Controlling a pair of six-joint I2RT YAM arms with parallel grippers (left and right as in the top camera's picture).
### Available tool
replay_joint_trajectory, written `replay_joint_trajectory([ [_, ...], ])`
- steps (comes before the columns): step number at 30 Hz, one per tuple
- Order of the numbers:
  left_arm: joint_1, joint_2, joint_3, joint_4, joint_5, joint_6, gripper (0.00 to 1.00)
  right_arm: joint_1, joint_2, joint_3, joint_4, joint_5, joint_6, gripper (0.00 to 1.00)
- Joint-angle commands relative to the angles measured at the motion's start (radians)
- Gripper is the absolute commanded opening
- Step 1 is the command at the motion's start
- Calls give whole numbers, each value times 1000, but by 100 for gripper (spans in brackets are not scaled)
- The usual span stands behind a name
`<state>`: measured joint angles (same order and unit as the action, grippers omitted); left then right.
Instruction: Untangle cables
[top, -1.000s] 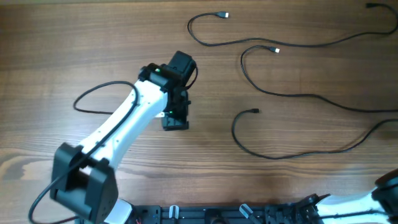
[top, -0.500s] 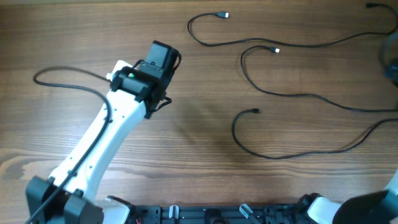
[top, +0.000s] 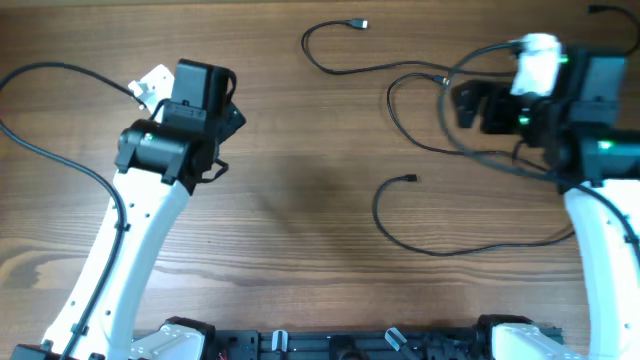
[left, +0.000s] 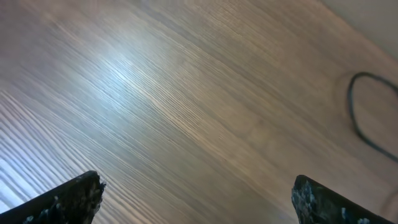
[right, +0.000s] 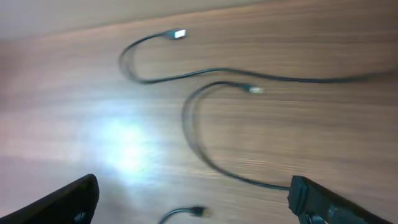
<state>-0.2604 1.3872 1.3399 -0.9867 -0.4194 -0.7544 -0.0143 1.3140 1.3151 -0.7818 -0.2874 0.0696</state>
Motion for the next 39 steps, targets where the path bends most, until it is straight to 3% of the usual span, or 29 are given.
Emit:
replay_joint_trajectory([
  [1,8,-15,8,0,-16,219,100,110,-17,-1,0,35,-16,100],
  [4,8,-15,8,-10,-16,232,100,150,-16,-1,-2,46,-1,100],
  [11,8,-14,7,-13,49,544,100,168,-2,-1,-71,47,9,100],
  [18,8,-14,8,-5,60,558,100,168,16,-1,-88,47,10,100],
  [21,8,-14,2,-14,168,526,100,168,19,-1,-71,46,12,100],
  [27,16,-14,3,68,408,887,100,168,19,-1,-64,22,11,100],
  [39,116,-14,3,89,506,931,100,169,19,-1,-65,-6,12,100],
])
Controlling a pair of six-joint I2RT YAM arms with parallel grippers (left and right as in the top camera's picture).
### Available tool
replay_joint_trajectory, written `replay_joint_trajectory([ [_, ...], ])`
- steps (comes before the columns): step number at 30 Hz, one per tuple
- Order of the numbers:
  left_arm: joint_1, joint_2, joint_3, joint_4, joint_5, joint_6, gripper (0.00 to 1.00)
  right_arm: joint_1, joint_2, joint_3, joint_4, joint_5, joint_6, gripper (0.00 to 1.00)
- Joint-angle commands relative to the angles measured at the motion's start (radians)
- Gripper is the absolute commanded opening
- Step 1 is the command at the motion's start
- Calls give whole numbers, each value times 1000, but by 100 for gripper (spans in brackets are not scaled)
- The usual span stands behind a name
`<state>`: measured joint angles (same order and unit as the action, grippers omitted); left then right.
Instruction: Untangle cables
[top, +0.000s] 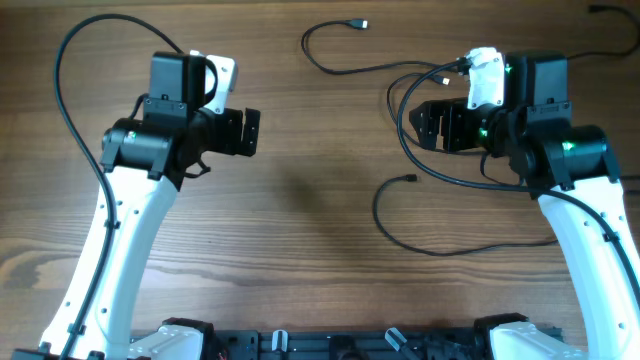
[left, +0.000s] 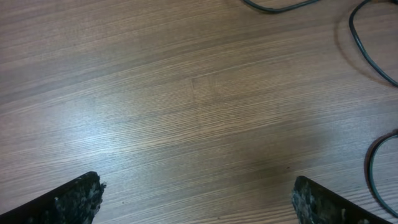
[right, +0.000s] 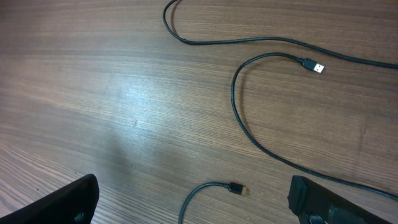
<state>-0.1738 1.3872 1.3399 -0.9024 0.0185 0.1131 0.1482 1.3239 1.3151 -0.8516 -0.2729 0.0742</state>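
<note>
Three thin black cables lie over the right half of the wooden table. One ends in a plug (top: 360, 24) at the back and loops left (right: 180, 31). A second ends in a silver plug (top: 443, 78) (right: 317, 67) and curves down under my right arm. The third cable has its plug (top: 412, 179) (right: 236, 188) nearer the front, and its loop (top: 380, 215) runs off to the right. My right gripper (top: 425, 125) (right: 193, 202) is open above the second cable's curve, holding nothing. Left of centre, my left gripper (top: 252, 132) (left: 199, 202) is open over bare wood, facing the cables.
The left arm's own black supply cable (top: 75, 60) arcs over the table's back left. Cable curves (left: 367, 56) show at the right edge of the left wrist view. The table's front rail (top: 340, 345) lies below.
My left gripper has turned to face right, toward the cables, and sits nearer the middle. My right gripper has moved left and a little forward. Both stay open. The cables lie as before.
</note>
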Motion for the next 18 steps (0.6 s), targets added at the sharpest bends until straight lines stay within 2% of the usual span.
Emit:
replay_joint_trajectory([
  [1,37,-14,3,5,95,74,100,6,9,-1,5,-21,7,100],
  [18,48,-14,3,-14,101,74,100,6,10,-1,1,-20,7,100],
])
